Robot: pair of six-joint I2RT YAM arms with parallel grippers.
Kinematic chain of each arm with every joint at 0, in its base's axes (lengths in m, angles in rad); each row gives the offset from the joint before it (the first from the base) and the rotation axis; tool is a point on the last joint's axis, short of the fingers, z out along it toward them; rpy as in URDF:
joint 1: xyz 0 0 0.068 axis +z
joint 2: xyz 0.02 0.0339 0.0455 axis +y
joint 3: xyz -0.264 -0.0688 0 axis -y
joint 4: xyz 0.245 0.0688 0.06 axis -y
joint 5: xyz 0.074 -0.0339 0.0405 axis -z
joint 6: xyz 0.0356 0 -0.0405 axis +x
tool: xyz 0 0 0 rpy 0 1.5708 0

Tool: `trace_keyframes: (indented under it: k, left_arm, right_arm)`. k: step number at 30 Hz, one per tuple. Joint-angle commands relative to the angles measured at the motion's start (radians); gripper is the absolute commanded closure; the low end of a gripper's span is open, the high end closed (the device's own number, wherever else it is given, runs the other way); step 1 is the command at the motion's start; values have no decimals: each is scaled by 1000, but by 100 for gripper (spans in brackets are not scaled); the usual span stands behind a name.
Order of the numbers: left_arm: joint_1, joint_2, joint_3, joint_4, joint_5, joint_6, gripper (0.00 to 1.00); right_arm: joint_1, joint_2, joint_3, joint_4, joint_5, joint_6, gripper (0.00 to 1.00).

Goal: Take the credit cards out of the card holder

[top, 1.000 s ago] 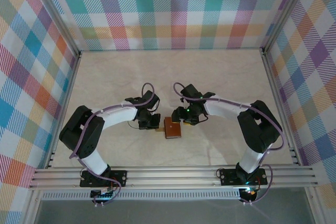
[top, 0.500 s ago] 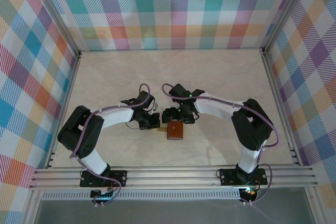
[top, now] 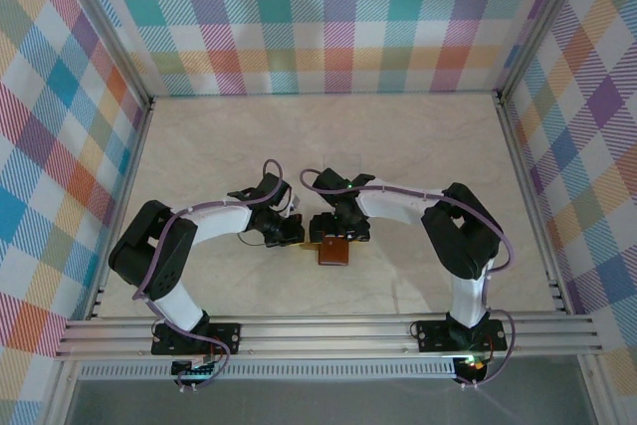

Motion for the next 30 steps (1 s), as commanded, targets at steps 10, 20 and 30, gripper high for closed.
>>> trace_keyframes:
  k: [10, 20, 30]
  left_arm:
    - [21, 3, -19, -33, -17, 5, 97]
    - [26, -16, -20, -65, -49, 2, 97]
    - [41, -51, -11, -118, -96, 1, 97]
  right_arm:
    - [6, -53, 25, -81, 71, 6, 10]
    - [7, -127, -6, -106, 92, -2, 14]
    - [-3, -190, -40, -104, 90, -18, 28]
